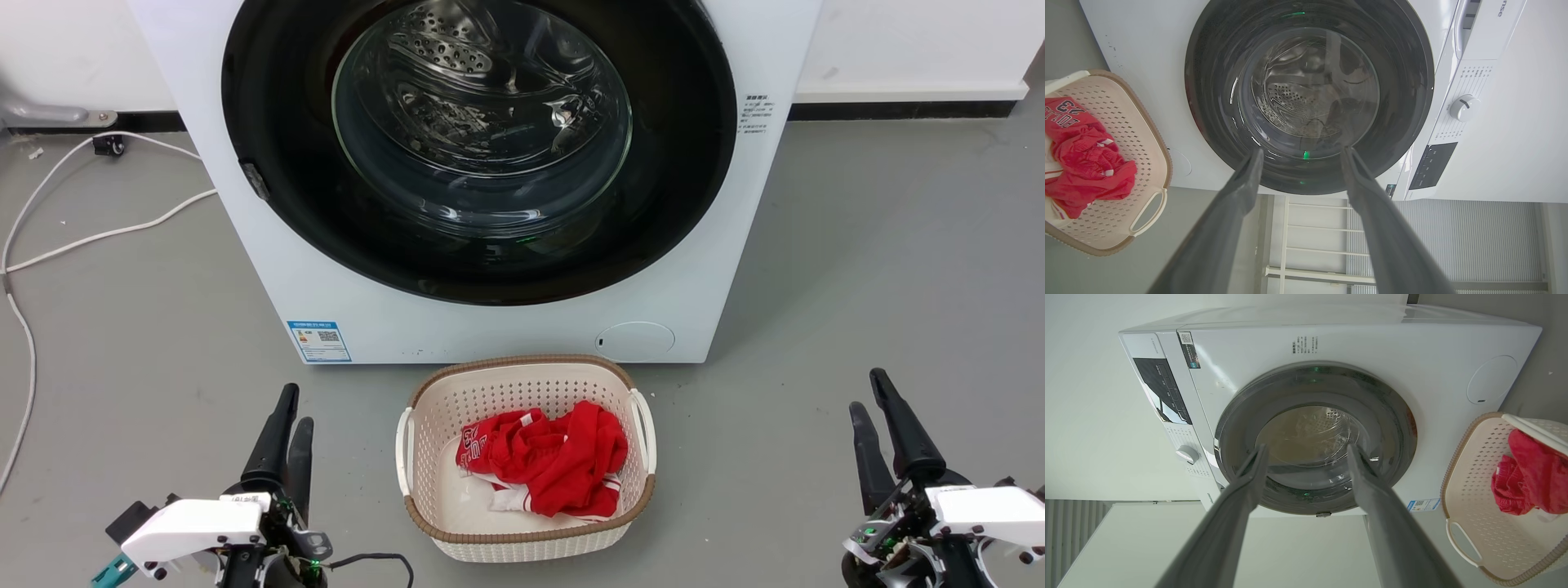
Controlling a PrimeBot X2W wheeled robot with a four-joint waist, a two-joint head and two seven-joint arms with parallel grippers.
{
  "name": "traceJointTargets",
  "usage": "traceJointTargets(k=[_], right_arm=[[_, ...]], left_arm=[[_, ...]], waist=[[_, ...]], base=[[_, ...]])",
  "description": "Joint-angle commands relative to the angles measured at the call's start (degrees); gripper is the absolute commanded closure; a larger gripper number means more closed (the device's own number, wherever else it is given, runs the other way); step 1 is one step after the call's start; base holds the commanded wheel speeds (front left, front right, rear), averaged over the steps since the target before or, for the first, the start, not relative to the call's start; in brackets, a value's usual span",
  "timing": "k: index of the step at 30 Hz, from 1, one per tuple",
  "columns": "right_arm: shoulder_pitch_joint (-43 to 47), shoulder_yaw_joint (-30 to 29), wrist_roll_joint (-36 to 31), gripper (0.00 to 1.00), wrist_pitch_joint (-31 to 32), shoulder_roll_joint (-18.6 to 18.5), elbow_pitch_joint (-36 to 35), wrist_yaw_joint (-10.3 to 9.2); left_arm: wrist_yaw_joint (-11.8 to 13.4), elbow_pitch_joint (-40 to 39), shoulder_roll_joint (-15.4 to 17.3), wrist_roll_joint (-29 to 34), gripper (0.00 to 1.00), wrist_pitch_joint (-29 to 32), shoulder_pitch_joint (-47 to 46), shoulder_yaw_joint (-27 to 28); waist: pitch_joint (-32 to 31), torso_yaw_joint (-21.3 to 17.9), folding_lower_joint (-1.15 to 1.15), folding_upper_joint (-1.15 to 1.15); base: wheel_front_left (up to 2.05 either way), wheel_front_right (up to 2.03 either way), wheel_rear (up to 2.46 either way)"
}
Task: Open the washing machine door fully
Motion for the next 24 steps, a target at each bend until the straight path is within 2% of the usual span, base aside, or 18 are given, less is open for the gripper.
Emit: traceJointTargets(k=[1, 7, 12, 24], right_arm=[[-0.94, 0.50, -0.21, 0.00, -0.73, -0.12, -1.65, 0.01], [-0.43, 1.08, -1.96, 0.00, -2.44, -0.10, -2.77, 0.01], [-0.26, 1.31, -7.45, 0.00, -3.75, -0.09, -4.05, 0.01], [0.41, 1.72, -28.47, 0.00, -6.61, -0.06, -9.64, 0.01]], left_arm=[[-0.05, -1.41, 0.15, 0.12, 0.00, -0.66, -1.17, -0.70], [-0.07, -2.97, 0.15, 0.67, 0.00, -2.46, -1.20, -1.89], [-0.08, -4.97, 0.15, 2.66, 0.00, -3.78, -1.27, -1.79], [-0.10, -9.96, 0.16, 18.49, 0.00, -6.63, -1.42, -0.67]], waist=[[0.02, 0.00, 0.00, 0.00], [0.02, 0.00, 0.00, 0.00], [0.04, 0.01, 0.00, 0.00], [0.04, -0.03, 0.00, 0.00]], base=[[0.00, 0.00, 0.00], [0.00, 0.00, 0.00], [0.00, 0.00, 0.00], [0.00, 0.00, 0.00]])
